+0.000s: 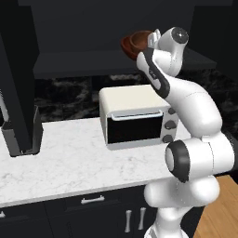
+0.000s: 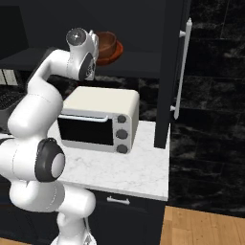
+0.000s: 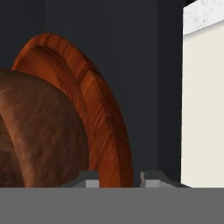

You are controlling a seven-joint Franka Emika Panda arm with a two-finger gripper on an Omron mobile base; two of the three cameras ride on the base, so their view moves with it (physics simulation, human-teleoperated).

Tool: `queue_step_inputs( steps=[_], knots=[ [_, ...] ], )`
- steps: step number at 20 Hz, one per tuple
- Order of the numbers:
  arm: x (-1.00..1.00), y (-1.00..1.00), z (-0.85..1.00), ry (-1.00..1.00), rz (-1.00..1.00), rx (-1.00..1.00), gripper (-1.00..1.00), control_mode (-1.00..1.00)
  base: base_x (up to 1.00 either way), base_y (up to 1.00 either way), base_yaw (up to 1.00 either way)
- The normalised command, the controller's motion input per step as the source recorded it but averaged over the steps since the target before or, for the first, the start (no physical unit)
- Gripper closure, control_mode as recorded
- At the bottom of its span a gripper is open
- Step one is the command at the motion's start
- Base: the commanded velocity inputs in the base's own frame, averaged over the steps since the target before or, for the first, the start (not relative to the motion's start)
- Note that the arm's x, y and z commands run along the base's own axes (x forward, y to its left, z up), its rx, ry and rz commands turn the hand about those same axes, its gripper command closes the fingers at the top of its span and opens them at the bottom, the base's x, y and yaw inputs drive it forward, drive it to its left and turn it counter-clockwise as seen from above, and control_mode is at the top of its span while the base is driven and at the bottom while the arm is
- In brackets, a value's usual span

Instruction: Pick up the bowls on the counter and stack them on top of one another in the open cabinet. Place the smaller bowl on top of the larger bowl.

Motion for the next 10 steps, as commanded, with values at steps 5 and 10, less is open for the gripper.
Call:
queue_step_inputs(
  steps=[5, 10],
  knots=[
    [0.60, 0.00, -0.12, 0.01, 0.00, 0.00, 1.00, -1.00, 0.00, 0.00, 0.00],
    [0.50, 0.01, -0.31, 0.00, 0.00, 0.00, -1.00, -1.00, 0.00, 0.00, 0.00]
  ],
)
